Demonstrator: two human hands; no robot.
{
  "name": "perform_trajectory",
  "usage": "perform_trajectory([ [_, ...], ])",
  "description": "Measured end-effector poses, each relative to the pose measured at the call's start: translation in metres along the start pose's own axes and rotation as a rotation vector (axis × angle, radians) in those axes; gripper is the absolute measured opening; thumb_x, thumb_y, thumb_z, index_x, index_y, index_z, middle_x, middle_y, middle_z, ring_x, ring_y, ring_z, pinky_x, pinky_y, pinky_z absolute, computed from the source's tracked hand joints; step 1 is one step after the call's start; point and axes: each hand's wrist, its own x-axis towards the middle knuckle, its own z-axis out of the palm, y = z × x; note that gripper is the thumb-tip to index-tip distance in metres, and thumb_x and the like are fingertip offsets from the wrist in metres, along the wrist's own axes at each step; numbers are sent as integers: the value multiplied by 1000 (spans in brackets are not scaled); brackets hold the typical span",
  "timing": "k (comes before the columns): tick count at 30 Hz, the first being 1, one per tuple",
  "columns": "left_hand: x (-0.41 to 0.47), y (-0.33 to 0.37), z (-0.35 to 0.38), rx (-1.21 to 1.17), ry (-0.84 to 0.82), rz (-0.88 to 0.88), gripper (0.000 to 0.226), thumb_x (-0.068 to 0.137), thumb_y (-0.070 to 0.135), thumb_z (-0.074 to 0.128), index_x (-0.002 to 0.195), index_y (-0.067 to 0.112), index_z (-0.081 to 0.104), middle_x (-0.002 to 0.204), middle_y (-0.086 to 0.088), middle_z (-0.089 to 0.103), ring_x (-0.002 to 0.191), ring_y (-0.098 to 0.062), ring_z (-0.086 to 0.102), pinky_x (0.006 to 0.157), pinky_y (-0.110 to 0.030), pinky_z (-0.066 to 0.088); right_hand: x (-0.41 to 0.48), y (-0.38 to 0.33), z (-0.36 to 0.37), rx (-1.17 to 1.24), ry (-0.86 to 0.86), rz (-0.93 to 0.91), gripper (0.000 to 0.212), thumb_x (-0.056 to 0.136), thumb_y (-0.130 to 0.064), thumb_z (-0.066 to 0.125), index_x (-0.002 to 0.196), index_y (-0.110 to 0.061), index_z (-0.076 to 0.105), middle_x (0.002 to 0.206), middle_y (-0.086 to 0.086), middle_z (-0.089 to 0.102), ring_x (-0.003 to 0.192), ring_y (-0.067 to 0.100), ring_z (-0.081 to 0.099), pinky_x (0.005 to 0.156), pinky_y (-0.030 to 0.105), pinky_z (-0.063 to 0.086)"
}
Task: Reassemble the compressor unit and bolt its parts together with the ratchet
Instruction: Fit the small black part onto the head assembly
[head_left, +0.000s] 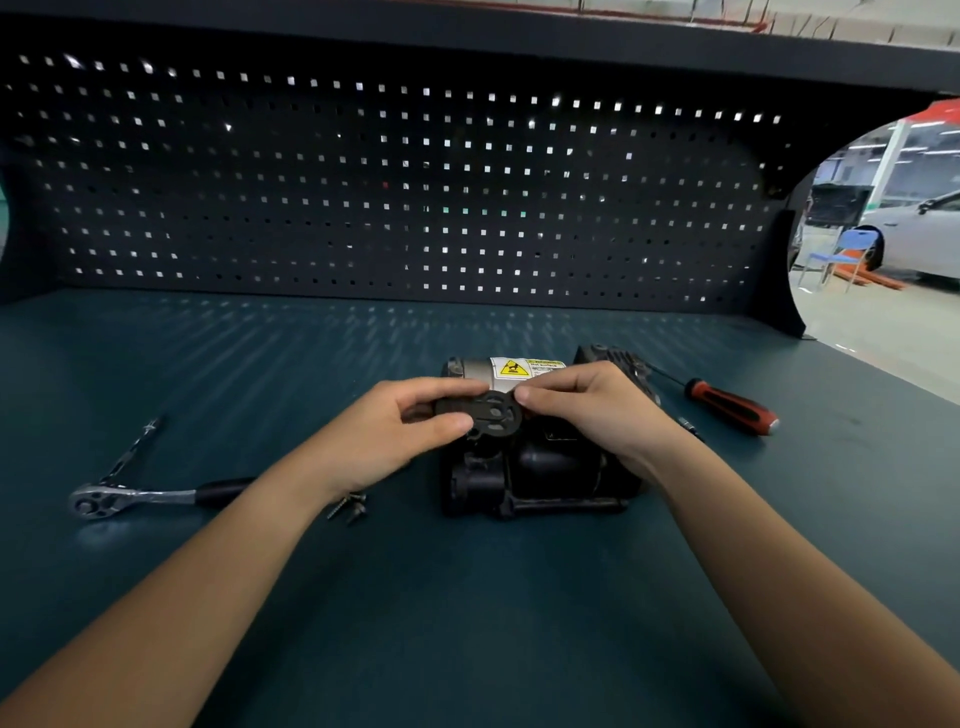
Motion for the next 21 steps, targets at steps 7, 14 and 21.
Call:
perform_trajectory([
  [7, 0, -2, 0, -22, -11, 7, 39, 81, 11, 67, 104, 42, 61, 101, 29, 67, 100, 8, 60, 82, -5, 42, 2, 0, 3, 16, 38, 19, 9, 82, -14, 69, 76, -19, 73, 64, -13, 70, 60, -5, 62, 63, 7, 48],
  [14, 0, -5, 1, -26, 41, -4, 38, 77, 17, 71, 100, 46, 64, 98, 26, 68, 95, 8, 61, 78, -6, 44, 2, -2, 2, 13, 56, 40, 13, 79, -18, 72, 68, -24, 73, 65, -10, 71, 59, -1, 63, 61, 10, 50],
  [21, -5, -1, 7, -36, 74, -1, 38, 82, 12, 67, 102, 43, 61, 101, 27, 67, 99, 9, 60, 81, -5, 44, -1, -1, 4, -23, 47, -10, 19, 82, -21, 69, 65, -29, 74, 69, -14, 71, 64, -5, 62, 64, 7, 49],
])
